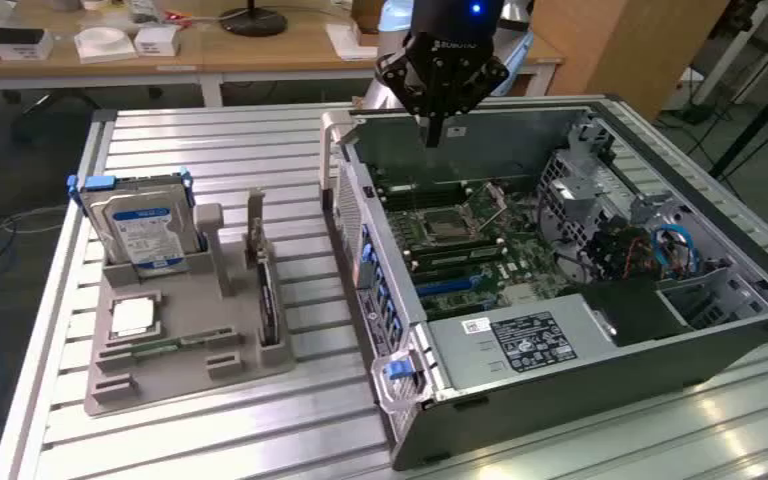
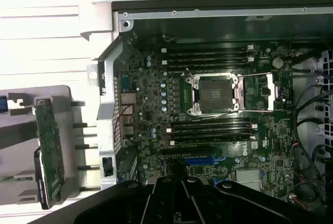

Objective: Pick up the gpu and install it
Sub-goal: 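Reach for the gpu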

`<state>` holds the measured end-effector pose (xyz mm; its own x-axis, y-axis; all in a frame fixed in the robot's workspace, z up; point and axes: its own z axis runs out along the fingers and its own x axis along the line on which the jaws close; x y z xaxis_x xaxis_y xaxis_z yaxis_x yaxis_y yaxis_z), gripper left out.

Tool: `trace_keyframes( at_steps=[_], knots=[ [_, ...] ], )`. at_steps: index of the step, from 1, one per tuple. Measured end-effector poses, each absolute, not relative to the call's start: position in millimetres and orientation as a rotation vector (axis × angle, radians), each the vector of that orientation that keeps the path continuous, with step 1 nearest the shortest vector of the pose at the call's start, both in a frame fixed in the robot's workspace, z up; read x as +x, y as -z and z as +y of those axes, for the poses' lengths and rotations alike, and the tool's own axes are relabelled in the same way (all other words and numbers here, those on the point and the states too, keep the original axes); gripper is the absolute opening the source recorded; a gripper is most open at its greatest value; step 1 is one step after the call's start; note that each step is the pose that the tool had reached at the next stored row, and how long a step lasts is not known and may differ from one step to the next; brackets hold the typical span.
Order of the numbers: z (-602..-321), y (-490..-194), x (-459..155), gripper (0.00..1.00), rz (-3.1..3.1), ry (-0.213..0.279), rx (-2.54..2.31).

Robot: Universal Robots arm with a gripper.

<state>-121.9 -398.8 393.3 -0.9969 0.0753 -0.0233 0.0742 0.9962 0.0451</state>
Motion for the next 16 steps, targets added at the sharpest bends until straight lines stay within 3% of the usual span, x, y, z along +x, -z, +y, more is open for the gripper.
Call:
trace_keyframes(
  at_steps=[16],
  knots=[
    [-398.9,-393.1,-130.6,0.11,3.114,-0.069,0.117]
  ],
)
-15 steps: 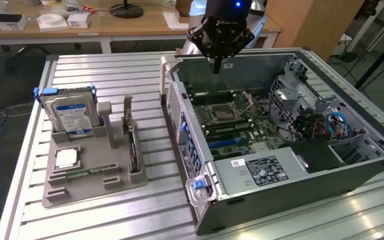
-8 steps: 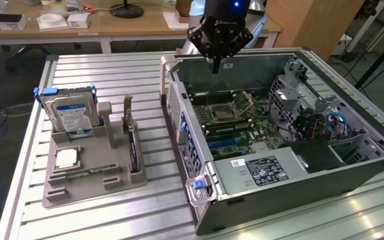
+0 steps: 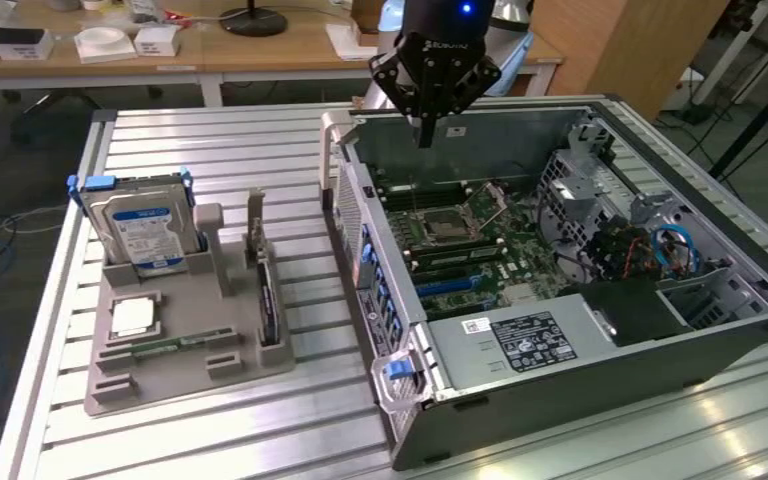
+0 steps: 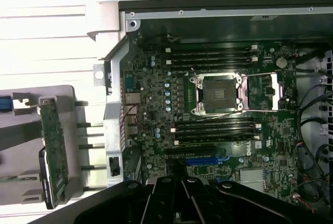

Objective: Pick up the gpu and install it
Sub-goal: 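Reach for the gpu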

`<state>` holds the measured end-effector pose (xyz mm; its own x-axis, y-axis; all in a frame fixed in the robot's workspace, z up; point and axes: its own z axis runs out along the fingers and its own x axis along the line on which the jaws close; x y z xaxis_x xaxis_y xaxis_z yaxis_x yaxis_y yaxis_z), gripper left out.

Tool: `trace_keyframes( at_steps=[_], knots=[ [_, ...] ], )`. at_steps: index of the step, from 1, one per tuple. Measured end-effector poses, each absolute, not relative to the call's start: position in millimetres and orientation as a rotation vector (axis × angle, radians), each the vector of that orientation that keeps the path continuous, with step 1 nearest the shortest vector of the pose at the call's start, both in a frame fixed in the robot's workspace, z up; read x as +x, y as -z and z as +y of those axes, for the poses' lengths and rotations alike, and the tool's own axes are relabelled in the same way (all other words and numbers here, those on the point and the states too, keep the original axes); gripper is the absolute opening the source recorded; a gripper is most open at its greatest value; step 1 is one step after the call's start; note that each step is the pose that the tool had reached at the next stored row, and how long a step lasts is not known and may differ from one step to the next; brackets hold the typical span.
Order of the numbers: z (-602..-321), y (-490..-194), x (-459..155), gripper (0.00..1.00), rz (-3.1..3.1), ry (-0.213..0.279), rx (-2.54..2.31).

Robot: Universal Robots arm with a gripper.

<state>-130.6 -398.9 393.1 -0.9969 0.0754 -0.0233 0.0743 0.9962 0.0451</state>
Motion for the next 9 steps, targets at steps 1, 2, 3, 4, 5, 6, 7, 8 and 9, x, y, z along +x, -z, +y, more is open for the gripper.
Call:
trace_keyframes(
  at_steps=[1,2,3,4,5,6,7,8,9],
  knots=[
    [-398.8,-393.0,-132.0,0.11,3.114,-0.069,0.117],
    [-398.9,-393.0,-133.6,0.11,3.114,-0.069,0.116],
    [-398.9,-393.0,-135.1,0.11,3.114,-0.069,0.117],
    [-398.9,-393.0,-136.7,0.11,3.114,-0.069,0.117],
    [-398.9,-392.9,-138.3,0.11,3.114,-0.069,0.117],
    [-398.9,-392.9,-139.9,0.11,3.114,-0.069,0.116],
    [-398.8,-392.9,-141.6,0.11,3.114,-0.069,0.117],
    [-398.8,-392.8,-143.2,0.11,3.114,-0.069,0.117],
    [-398.8,-392.8,-144.5,0.11,3.114,-0.069,0.117]
  ],
)
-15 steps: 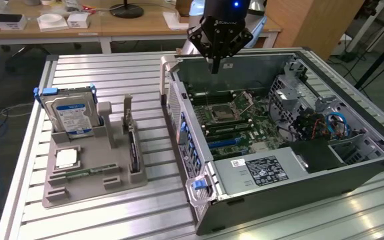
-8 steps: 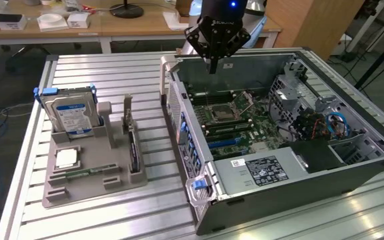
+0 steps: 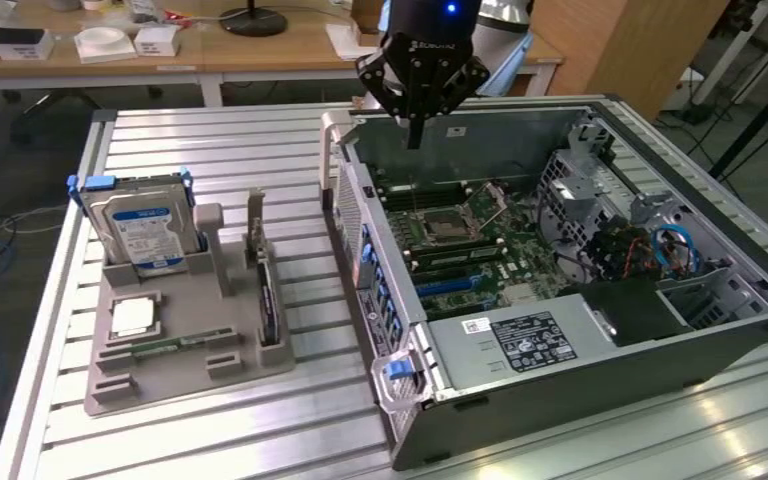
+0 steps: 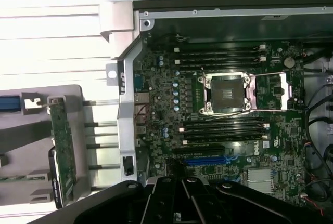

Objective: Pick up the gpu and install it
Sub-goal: 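Reach for the gpu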

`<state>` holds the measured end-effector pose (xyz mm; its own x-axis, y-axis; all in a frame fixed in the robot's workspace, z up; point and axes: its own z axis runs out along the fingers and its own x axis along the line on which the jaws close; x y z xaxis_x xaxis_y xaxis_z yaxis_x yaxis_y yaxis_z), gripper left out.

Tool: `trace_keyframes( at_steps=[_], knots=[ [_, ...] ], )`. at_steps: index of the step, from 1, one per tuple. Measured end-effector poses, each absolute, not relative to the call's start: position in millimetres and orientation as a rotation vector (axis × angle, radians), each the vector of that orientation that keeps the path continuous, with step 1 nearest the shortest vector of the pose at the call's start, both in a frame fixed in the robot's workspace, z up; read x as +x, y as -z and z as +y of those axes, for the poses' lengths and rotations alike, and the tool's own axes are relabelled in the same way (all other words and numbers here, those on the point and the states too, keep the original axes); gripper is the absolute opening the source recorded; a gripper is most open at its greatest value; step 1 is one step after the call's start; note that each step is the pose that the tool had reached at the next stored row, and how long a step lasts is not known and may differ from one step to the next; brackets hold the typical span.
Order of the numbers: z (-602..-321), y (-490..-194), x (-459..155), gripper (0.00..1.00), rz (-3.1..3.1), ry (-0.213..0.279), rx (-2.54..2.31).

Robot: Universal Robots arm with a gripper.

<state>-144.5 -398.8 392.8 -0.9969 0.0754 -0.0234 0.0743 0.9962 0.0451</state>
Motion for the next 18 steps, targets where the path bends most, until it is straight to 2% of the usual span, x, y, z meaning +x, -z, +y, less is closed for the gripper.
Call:
trace_keyframes(
  at_steps=[18],
  knots=[
    [-398.8,-392.6,-162.7,0.11,3.114,-0.069,0.117]
  ],
)
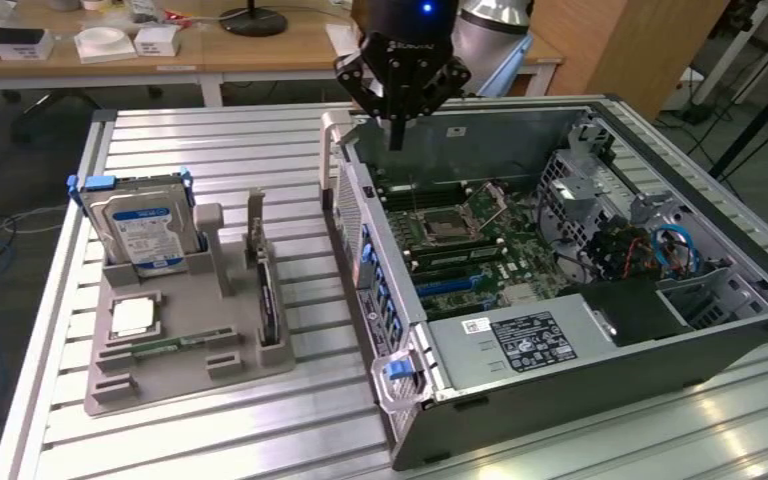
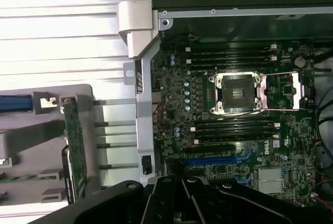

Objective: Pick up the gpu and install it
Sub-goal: 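Reach for the gpu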

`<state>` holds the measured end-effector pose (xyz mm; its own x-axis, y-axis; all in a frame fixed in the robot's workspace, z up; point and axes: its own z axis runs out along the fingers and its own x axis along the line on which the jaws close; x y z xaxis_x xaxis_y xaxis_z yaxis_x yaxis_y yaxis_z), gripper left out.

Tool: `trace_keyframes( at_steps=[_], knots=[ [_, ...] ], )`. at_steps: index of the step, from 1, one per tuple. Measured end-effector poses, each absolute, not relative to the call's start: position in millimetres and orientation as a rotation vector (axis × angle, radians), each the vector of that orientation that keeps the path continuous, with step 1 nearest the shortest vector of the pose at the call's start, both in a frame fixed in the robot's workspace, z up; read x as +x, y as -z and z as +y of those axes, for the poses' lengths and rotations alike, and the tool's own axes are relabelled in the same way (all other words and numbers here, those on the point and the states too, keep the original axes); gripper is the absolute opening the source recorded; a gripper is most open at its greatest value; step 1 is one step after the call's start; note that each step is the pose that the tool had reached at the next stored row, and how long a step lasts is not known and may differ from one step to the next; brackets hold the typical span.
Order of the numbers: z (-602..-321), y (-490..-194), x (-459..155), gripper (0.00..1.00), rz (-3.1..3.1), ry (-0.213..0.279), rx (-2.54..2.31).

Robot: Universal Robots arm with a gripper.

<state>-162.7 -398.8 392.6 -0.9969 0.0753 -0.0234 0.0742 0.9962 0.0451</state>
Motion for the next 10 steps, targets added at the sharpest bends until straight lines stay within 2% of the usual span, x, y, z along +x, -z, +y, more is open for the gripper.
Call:
trace_keyframes(
  at_steps=[10],
  knots=[
    [-398.9,-392.5,-170.2,0.11,3.114,-0.069,0.117]
  ],
)
